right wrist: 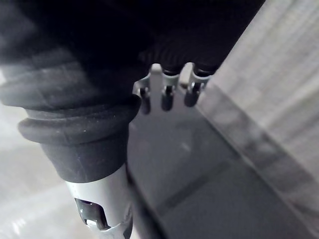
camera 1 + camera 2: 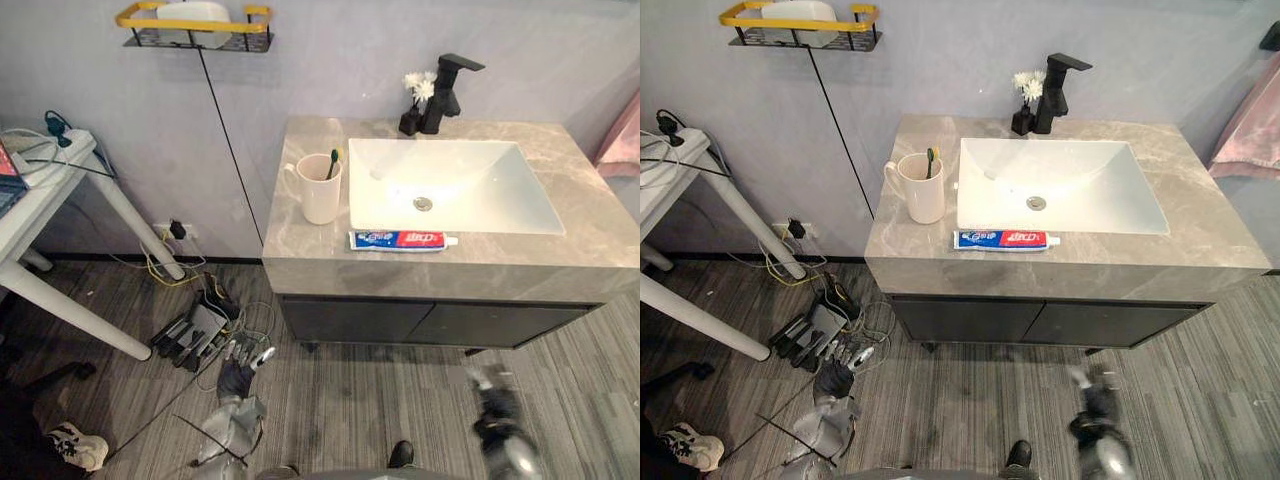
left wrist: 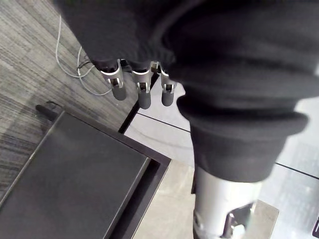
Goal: Organize washtable
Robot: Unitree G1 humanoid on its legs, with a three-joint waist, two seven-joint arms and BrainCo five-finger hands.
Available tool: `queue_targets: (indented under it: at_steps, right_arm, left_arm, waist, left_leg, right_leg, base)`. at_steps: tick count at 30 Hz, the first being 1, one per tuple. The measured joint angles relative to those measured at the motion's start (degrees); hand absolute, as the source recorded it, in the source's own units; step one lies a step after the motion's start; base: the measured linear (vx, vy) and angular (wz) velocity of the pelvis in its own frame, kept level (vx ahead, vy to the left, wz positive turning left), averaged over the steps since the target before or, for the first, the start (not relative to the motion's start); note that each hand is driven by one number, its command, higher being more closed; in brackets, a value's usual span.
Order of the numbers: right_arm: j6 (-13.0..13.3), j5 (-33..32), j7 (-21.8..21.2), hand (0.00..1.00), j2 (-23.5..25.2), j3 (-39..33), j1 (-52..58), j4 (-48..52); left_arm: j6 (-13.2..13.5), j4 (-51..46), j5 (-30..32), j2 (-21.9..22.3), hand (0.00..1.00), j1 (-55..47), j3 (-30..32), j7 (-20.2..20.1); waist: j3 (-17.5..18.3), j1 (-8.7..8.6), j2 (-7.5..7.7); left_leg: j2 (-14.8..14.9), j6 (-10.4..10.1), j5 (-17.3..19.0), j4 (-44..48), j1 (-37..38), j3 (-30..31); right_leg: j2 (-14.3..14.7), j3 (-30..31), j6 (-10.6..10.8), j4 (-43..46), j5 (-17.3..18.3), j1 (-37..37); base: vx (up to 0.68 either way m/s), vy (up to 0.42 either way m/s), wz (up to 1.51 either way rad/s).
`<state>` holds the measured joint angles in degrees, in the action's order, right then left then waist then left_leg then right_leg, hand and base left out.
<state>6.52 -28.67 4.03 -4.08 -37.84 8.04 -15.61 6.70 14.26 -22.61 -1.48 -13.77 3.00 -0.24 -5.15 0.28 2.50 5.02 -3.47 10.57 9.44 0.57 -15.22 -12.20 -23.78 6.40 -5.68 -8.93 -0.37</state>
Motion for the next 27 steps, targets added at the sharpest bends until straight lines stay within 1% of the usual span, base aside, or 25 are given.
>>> queue_targets:
  at_steps: [1, 2, 3, 5, 9, 11, 13, 14, 16, 17, 18, 19, 20, 21, 22, 24, 27]
  right_arm:
    - [0.68, 0.12, 1.11, 0.00, -1.50, -2.51, -1.25, 2.15]
    - [1.68, 0.48, 2.12, 0.00, -2.89, -4.41, -2.41, 3.73]
    - [2.19, 0.72, 2.43, 0.00, -3.73, -4.95, -2.97, 4.02]
    - [2.26, 1.93, 3.58, 0.00, -6.69, -5.73, -4.74, 4.33]
    - [2.23, 2.33, 3.67, 0.00, -8.10, -4.81, -7.37, 4.81]
    - [2.19, 2.66, 3.53, 0.00, -9.58, -2.95, -8.66, 7.32]
    - [2.15, 4.30, 2.93, 0.00, -14.34, 1.39, -10.24, 10.26]
    - [2.18, 4.65, 2.66, 0.00, -15.63, 2.52, -11.04, 10.69]
    - [2.21, 5.23, 0.49, 0.00, -20.31, 7.51, -14.64, 12.17]
    - [2.23, 5.47, -0.22, 0.00, -21.19, 8.61, -15.45, 12.50]
    - [2.35, 6.03, -1.32, 0.00, -22.82, 10.77, -16.79, 12.68]
    - [2.34, 6.45, -2.12, 0.00, -24.53, 12.59, -17.76, 12.65]
    - [2.30, 6.80, -3.12, 0.00, -26.25, 14.50, -18.26, 12.45]
    - [2.25, 6.86, -3.35, 0.00, -26.66, 15.04, -18.53, 12.41]
    - [2.16, 7.40, -4.40, 0.00, -28.24, 17.33, -20.05, 12.36]
    - [2.14, 8.09, -5.36, 0.00, -29.17, 18.78, -21.55, 11.69]
    - [1.98, 9.55, -6.77, 0.00, -31.70, 21.07, -22.27, 9.25]
  left_arm:
    - [0.02, 0.00, 0.74, -0.30, 0.00, 0.03, 0.11, -0.48]
    - [0.02, 0.01, 0.94, -0.37, 0.00, 0.05, -0.10, -1.07]
    - [0.02, 0.03, 0.99, -0.32, 0.00, 0.03, -0.10, -1.08]
    - [0.01, 0.05, 1.06, -0.06, 0.00, 0.32, -0.55, -1.40]
    - [0.02, 0.04, 1.08, 0.13, 0.00, 0.40, -1.14, -2.40]
    - [0.01, 0.05, 1.07, 0.23, 0.00, 0.29, -1.45, -3.16]
    - [0.01, 0.05, 1.07, 0.23, 0.00, 0.04, -2.46, -3.68]
    - [0.01, 0.04, 1.06, 0.22, 0.00, -0.09, -2.46, -3.84]
    - [-0.01, 0.04, 1.03, 0.22, 0.00, -1.02, -2.73, -4.96]
    - [-0.03, 0.04, 1.03, 0.22, 0.00, -1.10, -2.90, -5.17]
    - [-0.04, 0.04, 1.03, 0.23, 0.00, -1.49, -3.16, -5.78]
    - [-0.08, 0.04, 1.01, 0.16, 0.00, -1.82, -3.57, -6.04]
    - [-0.09, -0.02, 0.96, 0.21, 0.00, -2.35, -3.69, -6.14]
    - [-0.09, -0.05, 0.92, 0.19, 0.00, -2.41, -3.78, -6.18]
    - [-0.11, -0.07, 0.83, 0.00, 0.00, -2.94, -4.14, -6.77]
    - [-0.12, -0.07, 0.82, -0.17, 0.00, -3.67, -4.34, -7.31]
    - [-0.14, -0.07, 0.82, -0.38, 0.00, -3.91, -5.46, -8.04]
  waist:
    - [-0.20, -0.35, 0.36]
    - [-0.33, -1.13, 0.50]
    - [-0.36, -1.29, 0.58]
    - [-0.41, -1.67, 0.64]
    - [-0.50, -1.66, 0.47]
    - [-0.65, -1.55, 0.11]
    - [-0.63, -1.11, -0.11]
    - [-0.64, -1.09, -0.10]
    - [-0.69, -0.72, 0.00]
    - [-0.69, -0.67, 0.00]
    - [-0.71, -0.36, 0.04]
    - [-0.80, 0.50, 0.18]
    - [-0.86, 0.92, 0.32]
    - [-0.88, 0.93, 0.35]
    - [-0.94, 0.92, 0.52]
    - [-1.08, 1.10, 0.78]
    - [-1.47, 2.08, 1.61]
  left_leg:
    - [0.49, -0.40, 0.29, 0.95, -0.42, -1.35]
    - [1.00, -0.43, 0.58, 1.69, -1.10, -2.42]
    - [1.07, -0.39, 0.62, 1.83, -1.19, -2.47]
    - [1.59, -0.47, 0.90, 3.11, -2.18, -2.79]
    - [2.46, -0.69, 1.05, 3.61, -2.50, -2.97]
    - [2.60, -0.69, 1.05, 3.81, -2.76, -2.89]
    - [2.74, -0.68, 1.05, 4.41, -3.45, -2.46]
    - [2.80, -0.68, 1.05, 4.61, -3.73, -2.35]
    - [2.89, -0.68, 1.04, 4.94, -4.19, -1.91]
    - [2.90, -0.68, 1.04, 5.03, -4.31, -1.80]
    - [2.89, -0.68, 1.04, 5.25, -4.70, -1.36]
    - [2.87, -0.68, 1.04, 5.48, -5.14, -0.89]
    - [2.85, -0.67, 1.03, 5.56, -5.40, -0.46]
    - [2.84, -0.67, 1.03, 5.59, -5.50, -0.32]
    - [2.72, -0.66, 1.01, 5.73, -6.04, 0.31]
    - [2.62, -0.66, 1.00, 5.72, -6.17, 0.68]
    - [2.26, -0.64, 0.98, 5.57, -6.26, 1.22]
  right_leg:
    - [0.10, -0.03, 0.00, 0.00, 0.01, 0.04]
    - [0.21, -0.65, -0.01, 0.00, 0.01, -0.11]
    - [0.25, -0.72, -0.01, 0.00, 0.01, -0.28]
    - [0.46, -0.89, -0.02, 0.01, -0.02, -0.96]
    - [1.12, -1.44, -0.05, 0.01, 0.00, -0.96]
    - [1.18, -1.76, -0.06, 0.01, 0.02, -1.01]
    - [1.17, -2.60, -0.08, 0.01, 0.03, -1.00]
    - [1.18, -2.87, -0.08, 0.01, 0.03, -1.00]
    - [1.19, -3.54, -0.08, 0.01, 0.03, -0.96]
    - [1.17, -3.70, -0.08, 0.01, 0.03, -0.95]
    - [1.15, -4.21, -0.08, 0.02, 0.03, -0.95]
    - [1.11, -4.63, -0.07, 0.02, 0.03, -0.96]
    - [1.10, -5.11, -0.07, 0.02, 0.03, -0.91]
    - [1.09, -5.39, -0.07, 0.02, 0.03, -0.87]
    - [1.00, -6.30, -0.07, 0.02, 0.03, -0.88]
    - [0.92, -6.81, -0.06, 0.03, 0.02, -0.76]
    - [0.59, -7.81, -0.05, 0.03, 0.02, -0.48]
  base:
    - [-0.03, -0.017, -0.01]
    - [-0.03, -0.028, 0.05]
    - [-0.01, -0.027, 0.04]
    - [0.00, 0.000, 0.00]
    - [-0.03, -0.024, 0.01]
    - [-0.04, -0.016, 0.06]
    - [-0.05, -0.003, 0.13]
    - [-0.06, -0.002, 0.16]
    - [-0.06, 0.000, 0.14]
    - [-0.04, 0.010, 0.14]
    - [-0.03, 0.015, 0.18]
    - [-0.05, 0.021, 0.22]
    - [-0.02, 0.013, 0.18]
    - [-0.02, 0.016, 0.22]
    - [-0.02, 0.024, 0.19]
    - [-0.01, 0.028, 0.16]
    - [-0.01, 0.043, 0.12]
